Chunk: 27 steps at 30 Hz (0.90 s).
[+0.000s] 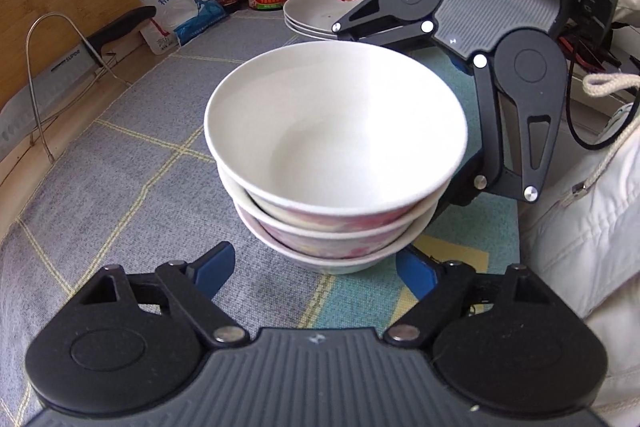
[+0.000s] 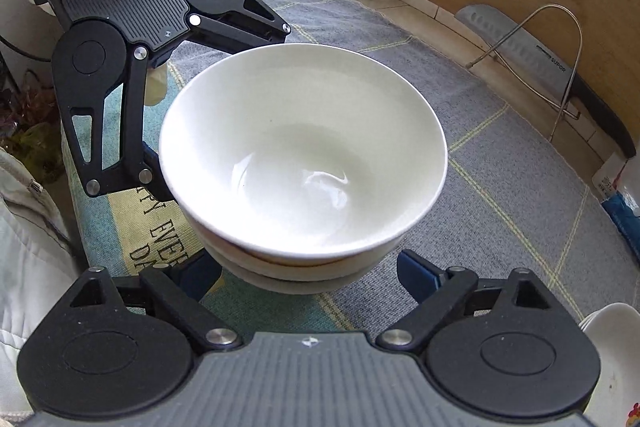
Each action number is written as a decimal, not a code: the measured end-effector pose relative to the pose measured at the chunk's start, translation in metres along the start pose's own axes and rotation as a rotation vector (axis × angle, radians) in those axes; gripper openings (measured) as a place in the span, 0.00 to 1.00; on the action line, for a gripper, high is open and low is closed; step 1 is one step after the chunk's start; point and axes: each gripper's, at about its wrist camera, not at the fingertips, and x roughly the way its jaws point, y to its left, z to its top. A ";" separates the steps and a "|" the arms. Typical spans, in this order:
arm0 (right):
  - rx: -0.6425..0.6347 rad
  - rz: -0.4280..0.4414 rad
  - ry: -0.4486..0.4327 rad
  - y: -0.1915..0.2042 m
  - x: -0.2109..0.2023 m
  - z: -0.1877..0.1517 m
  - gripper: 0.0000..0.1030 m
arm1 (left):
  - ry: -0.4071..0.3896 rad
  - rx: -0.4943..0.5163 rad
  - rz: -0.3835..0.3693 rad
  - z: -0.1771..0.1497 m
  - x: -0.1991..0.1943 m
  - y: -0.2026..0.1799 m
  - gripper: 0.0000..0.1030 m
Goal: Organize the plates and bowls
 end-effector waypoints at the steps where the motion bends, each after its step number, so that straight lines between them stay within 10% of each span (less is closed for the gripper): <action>1: -0.004 0.005 0.003 -0.001 0.000 0.001 0.93 | 0.001 0.007 -0.008 0.001 0.000 0.001 0.84; 27: -0.006 0.108 0.043 -0.010 0.003 0.012 0.85 | 0.033 0.086 -0.155 0.014 0.009 0.015 0.76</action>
